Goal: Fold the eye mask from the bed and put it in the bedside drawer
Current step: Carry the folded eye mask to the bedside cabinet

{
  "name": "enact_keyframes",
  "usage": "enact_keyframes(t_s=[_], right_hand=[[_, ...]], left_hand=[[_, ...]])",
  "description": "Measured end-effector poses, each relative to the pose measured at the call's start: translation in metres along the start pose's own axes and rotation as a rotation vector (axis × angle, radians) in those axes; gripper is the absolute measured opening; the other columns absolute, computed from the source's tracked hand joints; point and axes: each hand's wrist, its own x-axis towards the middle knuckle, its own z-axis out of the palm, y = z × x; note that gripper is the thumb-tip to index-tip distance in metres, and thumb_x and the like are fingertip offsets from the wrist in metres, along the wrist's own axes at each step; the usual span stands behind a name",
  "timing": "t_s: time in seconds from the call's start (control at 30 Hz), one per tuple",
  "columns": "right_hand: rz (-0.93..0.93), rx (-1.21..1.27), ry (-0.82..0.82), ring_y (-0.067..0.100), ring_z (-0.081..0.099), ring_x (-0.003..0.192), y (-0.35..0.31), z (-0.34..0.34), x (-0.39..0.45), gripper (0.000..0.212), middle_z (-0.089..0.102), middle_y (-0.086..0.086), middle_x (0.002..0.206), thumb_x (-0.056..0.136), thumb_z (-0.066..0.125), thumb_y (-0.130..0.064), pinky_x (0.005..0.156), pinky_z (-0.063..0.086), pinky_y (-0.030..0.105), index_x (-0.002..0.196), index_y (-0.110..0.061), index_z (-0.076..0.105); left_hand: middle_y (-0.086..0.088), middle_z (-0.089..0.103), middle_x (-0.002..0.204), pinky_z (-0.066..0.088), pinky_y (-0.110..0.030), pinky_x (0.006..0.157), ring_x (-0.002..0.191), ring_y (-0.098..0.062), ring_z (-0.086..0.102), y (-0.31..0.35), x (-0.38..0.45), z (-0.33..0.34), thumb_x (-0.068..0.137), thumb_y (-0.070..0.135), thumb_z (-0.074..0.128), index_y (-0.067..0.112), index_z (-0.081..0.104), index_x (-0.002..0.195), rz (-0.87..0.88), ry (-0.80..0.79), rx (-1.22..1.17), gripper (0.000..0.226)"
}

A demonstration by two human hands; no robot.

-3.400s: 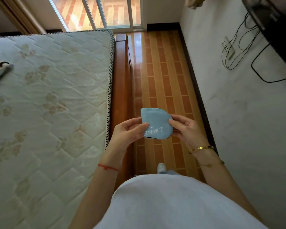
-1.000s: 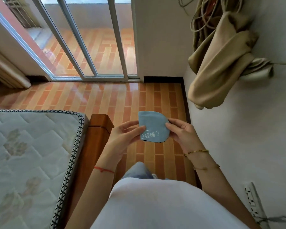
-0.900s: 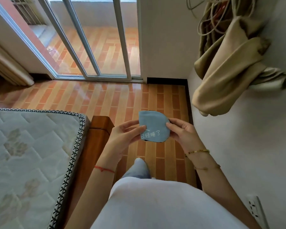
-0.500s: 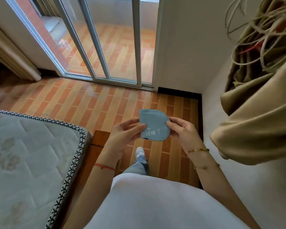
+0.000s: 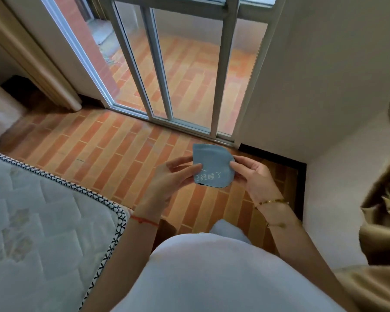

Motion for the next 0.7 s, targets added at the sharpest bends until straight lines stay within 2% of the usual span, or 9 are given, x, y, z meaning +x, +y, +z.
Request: enact_keyframes(t_s=[0.17,0.3,0.43,0.57,0.7], right_hand=[[0.023,-0.025,-0.068,0.02,0.067,0.09,-0.024,0.019,0.067,0.014,0.069,0.007,0.098,0.089,0.059,-0.006,0.075,0.058,0.025,0.101,-0.011,0.065],[0.038,-0.056,-0.161,0.018,0.065,0.086,-0.048,0.036,0.125,0.015,0.068,0.004,0.091,0.089,0.057,-0.003,0.076,0.058,0.027,0.091,-0.016,0.065],[0.054,-0.114,-0.287,0.015,0.065,0.084,-0.081,0.056,0.189,0.014,0.068,0.002,0.092,0.088,0.059,-0.005,0.073,0.059,0.023,0.089,-0.017,0.065],[0.07,-0.162,-0.403,0.008,0.069,0.074,-0.112,0.079,0.248,0.012,0.069,0.001,0.089,0.087,0.061,-0.005,0.064,0.057,0.019,0.093,-0.015,0.066],[0.077,-0.244,-0.546,0.009,0.07,0.076,-0.13,0.104,0.297,0.011,0.071,0.002,0.089,0.086,0.064,-0.007,0.066,0.057,0.02,0.091,-0.015,0.068]], left_hand=[[-0.014,0.074,0.103,0.061,-0.027,0.078,0.09,-0.021,0.073,0.026,0.049,-0.007,0.079,0.007,0.074,0.009,0.065,0.116,0.015,0.079,-0.003,0.038],[-0.008,0.076,0.097,0.06,-0.021,0.068,0.082,-0.015,0.076,0.047,0.09,-0.013,0.08,0.007,0.074,0.014,0.066,0.11,0.03,0.156,-0.057,0.032],[-0.015,0.074,0.1,0.06,-0.021,0.07,0.08,-0.016,0.074,0.073,0.131,-0.016,0.081,0.004,0.072,0.007,0.064,0.117,0.073,0.255,-0.148,0.037],[-0.01,0.077,0.092,0.061,-0.024,0.073,0.079,-0.016,0.075,0.098,0.164,-0.018,0.08,0.003,0.072,0.013,0.068,0.107,0.132,0.349,-0.239,0.029],[-0.008,0.078,0.092,0.06,-0.022,0.073,0.081,-0.016,0.075,0.115,0.188,-0.022,0.081,0.004,0.072,0.015,0.068,0.107,0.164,0.473,-0.306,0.029]])
